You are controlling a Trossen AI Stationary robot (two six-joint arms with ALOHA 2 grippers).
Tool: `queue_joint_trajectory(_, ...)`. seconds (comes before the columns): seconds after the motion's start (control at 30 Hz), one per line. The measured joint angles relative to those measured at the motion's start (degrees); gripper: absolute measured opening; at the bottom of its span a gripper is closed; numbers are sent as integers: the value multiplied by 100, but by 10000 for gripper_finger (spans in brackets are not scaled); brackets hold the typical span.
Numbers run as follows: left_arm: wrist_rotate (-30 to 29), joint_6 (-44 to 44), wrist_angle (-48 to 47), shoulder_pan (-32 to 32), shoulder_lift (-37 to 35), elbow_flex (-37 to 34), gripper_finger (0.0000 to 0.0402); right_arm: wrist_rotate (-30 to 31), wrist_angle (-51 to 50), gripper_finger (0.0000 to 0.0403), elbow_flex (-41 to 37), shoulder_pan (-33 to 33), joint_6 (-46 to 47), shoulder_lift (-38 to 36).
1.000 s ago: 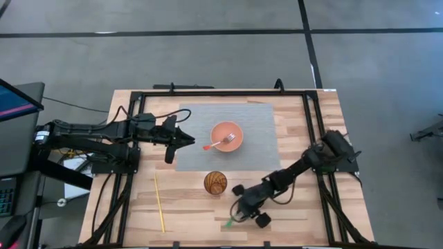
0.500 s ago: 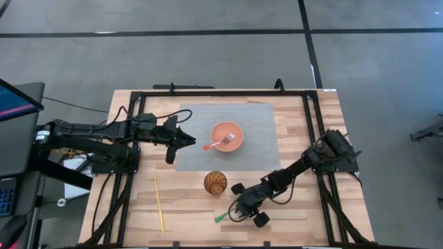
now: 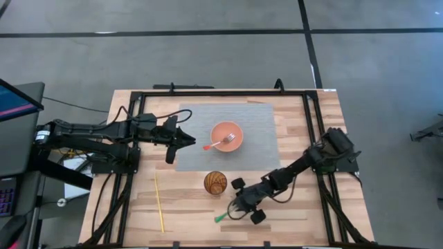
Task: Pick & Place Utensil
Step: Put the green spoon into the light orange bowl
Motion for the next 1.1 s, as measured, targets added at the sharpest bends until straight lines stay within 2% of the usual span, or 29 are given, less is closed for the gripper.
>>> queue_joint_trajectory(0.17,0,0,1,0,0,0,57,-14,369,102,0,-86,1,407)
queue_joint_trajectory(0.43,0,0,2,0,0,0,57,-19,383,96,93,-86,-31,498)
queue_joint_trajectory(0.53,0,0,2,0,0,0,57,-21,345,75,98,-86,-44,498)
queue_joint_trajectory(0.7,0,0,0,0,0,0,57,-145,342,12,98,-81,-48,494)
queue_joint_trajectory(0.9,0,0,-2,0,0,0,57,-163,300,21,94,-88,169,206)
queue_joint_trajectory(1.1,0,0,-7,-2,0,0,57,-142,314,9,94,-34,214,-656)
